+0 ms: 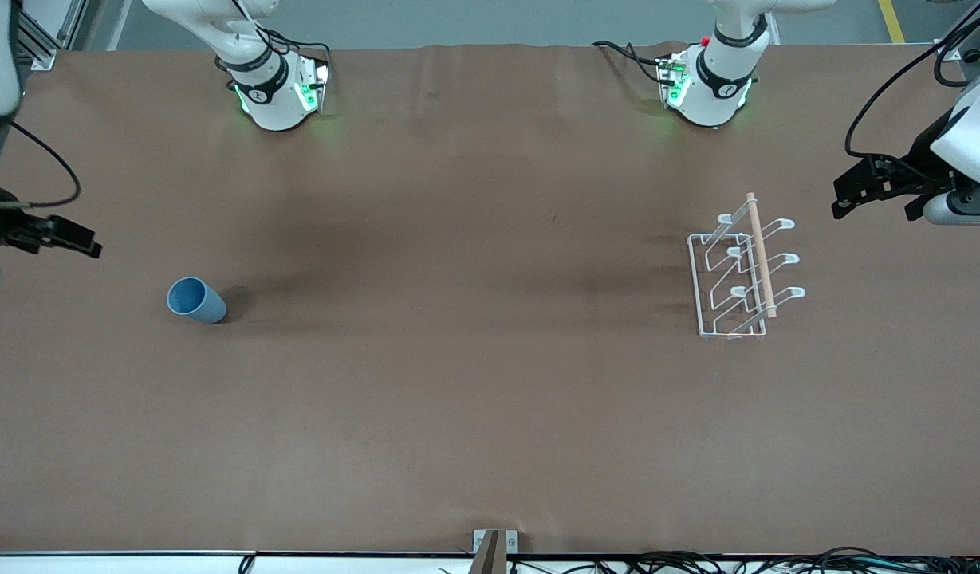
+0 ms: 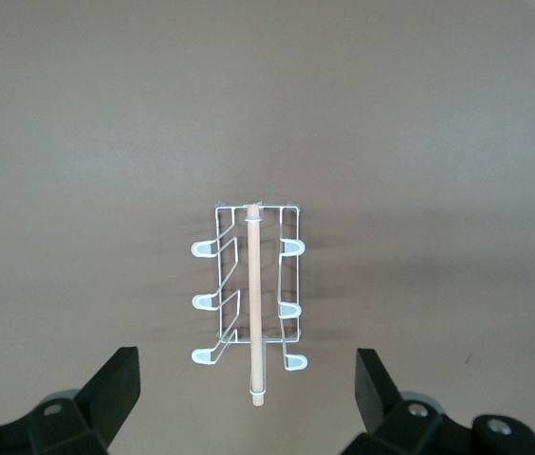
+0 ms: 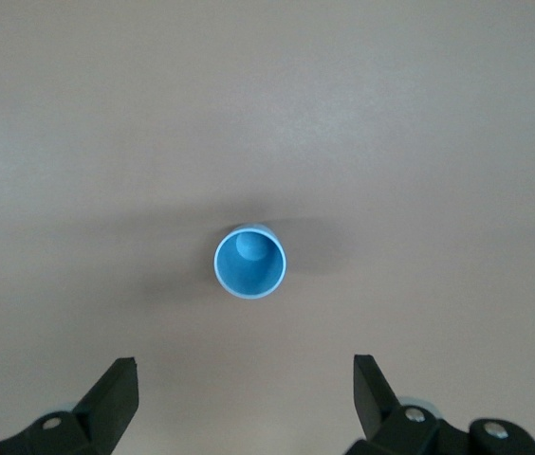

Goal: Hang cup on cup holder
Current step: 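Reach the right gripper down to the light blue cup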

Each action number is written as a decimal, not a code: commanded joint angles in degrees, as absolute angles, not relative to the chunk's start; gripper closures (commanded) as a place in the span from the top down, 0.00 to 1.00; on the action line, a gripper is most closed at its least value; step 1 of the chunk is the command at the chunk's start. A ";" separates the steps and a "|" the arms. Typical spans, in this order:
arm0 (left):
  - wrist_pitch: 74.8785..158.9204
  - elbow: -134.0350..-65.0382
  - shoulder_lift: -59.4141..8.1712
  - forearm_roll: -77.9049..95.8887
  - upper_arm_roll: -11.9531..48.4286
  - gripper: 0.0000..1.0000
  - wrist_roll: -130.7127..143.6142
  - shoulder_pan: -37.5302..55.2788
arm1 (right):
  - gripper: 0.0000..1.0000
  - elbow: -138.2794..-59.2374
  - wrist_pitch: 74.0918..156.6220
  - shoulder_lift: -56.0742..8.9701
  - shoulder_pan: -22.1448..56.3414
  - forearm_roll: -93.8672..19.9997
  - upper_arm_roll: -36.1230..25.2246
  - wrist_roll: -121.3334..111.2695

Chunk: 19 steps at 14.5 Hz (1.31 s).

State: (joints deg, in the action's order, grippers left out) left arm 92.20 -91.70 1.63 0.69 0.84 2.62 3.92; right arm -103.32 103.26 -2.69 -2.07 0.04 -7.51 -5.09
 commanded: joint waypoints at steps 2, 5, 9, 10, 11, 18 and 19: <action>92.29 -90.97 1.23 -0.53 0.70 1.00 3.43 4.48 | 1.00 -113.44 116.77 -4.56 -3.42 0.44 -7.12 -8.00; 92.29 -90.97 1.14 -0.44 0.79 1.00 3.52 4.40 | 1.00 -117.06 125.05 -8.86 -4.04 0.44 -7.12 -11.07; 92.37 -90.97 1.05 -0.35 0.79 1.00 3.52 4.39 | 1.00 -120.49 134.89 -14.49 -6.24 0.18 -6.94 -17.04; 92.37 -90.97 0.88 -0.35 0.79 1.00 3.52 4.39 | 1.00 -120.93 136.04 -15.28 -6.15 0.18 -6.94 -17.05; 92.37 -90.97 0.70 -0.35 0.79 1.00 3.52 4.39 | 1.00 -121.02 136.66 -15.99 -6.15 -0.35 -6.94 -16.96; 92.37 -90.97 0.35 -0.35 0.88 1.00 3.52 4.39 | 0.78 -122.17 137.81 -19.16 -5.80 -1.76 -6.59 -16.88; 92.37 -90.97 0.26 -0.35 0.88 1.00 3.52 4.39 | 0.66 -122.17 137.81 -19.33 -5.80 -2.11 -6.59 -16.88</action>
